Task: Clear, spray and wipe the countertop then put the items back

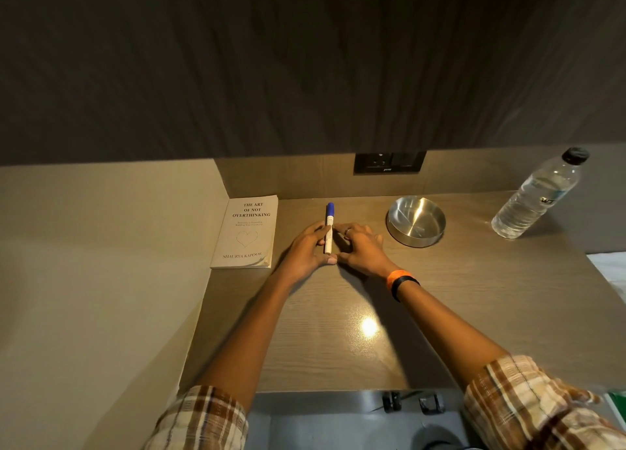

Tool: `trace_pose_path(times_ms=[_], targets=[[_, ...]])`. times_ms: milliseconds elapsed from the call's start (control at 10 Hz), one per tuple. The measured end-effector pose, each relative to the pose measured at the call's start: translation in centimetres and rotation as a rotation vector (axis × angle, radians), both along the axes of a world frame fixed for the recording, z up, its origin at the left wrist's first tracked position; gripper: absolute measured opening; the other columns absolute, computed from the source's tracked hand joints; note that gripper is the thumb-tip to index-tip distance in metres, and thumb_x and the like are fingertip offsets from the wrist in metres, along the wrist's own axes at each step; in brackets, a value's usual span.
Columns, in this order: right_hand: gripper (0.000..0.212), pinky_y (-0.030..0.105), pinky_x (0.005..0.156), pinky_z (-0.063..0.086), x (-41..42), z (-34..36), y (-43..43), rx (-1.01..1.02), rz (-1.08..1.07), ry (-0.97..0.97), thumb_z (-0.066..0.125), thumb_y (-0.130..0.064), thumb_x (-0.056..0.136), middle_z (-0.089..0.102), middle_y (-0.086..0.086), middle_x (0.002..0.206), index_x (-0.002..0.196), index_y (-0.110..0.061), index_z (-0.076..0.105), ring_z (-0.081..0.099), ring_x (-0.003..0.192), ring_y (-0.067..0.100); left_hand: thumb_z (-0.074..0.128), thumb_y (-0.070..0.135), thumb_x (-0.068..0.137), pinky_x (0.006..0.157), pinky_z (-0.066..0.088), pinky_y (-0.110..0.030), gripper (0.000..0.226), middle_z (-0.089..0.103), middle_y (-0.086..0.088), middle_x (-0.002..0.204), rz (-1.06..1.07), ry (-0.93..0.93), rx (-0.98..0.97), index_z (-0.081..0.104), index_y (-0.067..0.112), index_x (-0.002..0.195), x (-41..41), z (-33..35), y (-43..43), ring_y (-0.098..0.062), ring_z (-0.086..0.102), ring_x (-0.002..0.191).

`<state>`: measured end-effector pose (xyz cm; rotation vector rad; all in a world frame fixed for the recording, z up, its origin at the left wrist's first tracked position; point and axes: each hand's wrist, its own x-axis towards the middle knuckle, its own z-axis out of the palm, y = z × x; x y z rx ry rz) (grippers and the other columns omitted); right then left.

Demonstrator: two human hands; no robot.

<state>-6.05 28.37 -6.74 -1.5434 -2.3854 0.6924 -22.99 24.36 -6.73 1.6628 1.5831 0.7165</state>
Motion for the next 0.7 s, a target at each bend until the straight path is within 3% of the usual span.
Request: trace_pose_path(times_ms=[100,300,500,600,700], targets=[[0.064,0.038,0.091,0.027,-0.3,-0.4,-0.4,0.012,-0.052,0.026,0.071,-0.04,0.086,0.048,-0.001,0.148,0.144,-0.025,0.05,0.041,0.13,0.025,0.084,0.009,0.075,0.085,0.04,-0.003,0.083,0.039,0.011,0.149,0.004,0.062,0.004,0.045,0.021,0.148,-0.2,0.3,0.1,-0.005,0.049,0.12],[0.066,0.04,0.092,0.031,-0.4,-0.5,-0.5,0.06,-0.018,-0.017,0.066,-0.045,0.089,0.042,-0.006,0.154,0.15,-0.032,0.042,0.04,0.128,0.024,0.082,0.004,0.077,0.093,0.044,-0.015,0.076,0.049,0.003,0.144,0.01,0.001,0.006,0.05,0.018,0.144,-0.5,0.0,0.2,-0.011,0.054,0.119],[0.066,0.043,0.093,0.034,-0.4,-0.5,-0.8,0.062,-0.014,-0.042,0.064,-0.047,0.09,0.042,-0.007,0.156,0.15,-0.035,0.04,0.041,0.125,0.024,0.083,0.008,0.076,0.091,0.044,-0.016,0.075,0.046,0.004,0.145,0.012,0.063,0.032,0.051,0.019,0.144,-0.4,-0.2,0.1,-0.008,0.054,0.112],[0.066,0.042,0.093,0.033,-0.4,-0.2,-0.8,0.071,-0.012,-0.042,0.064,-0.046,0.091,0.042,-0.005,0.156,0.151,-0.031,0.039,0.041,0.128,0.025,0.083,0.012,0.077,0.094,0.046,-0.018,0.078,0.044,0.005,0.147,0.023,0.089,0.055,0.048,0.021,0.145,-0.3,0.0,-0.2,-0.007,0.053,0.113],[0.067,0.042,0.102,0.034,0.3,-0.6,-1.6,0.124,-0.007,-0.025,0.064,-0.038,0.092,0.041,0.002,0.155,0.151,-0.019,0.039,0.04,0.135,0.028,0.077,0.034,0.083,0.112,0.042,-0.033,0.081,0.036,0.006,0.152,0.044,0.22,0.162,0.035,0.027,0.151,0.1,-0.4,-1.8,-0.012,0.044,0.134]])
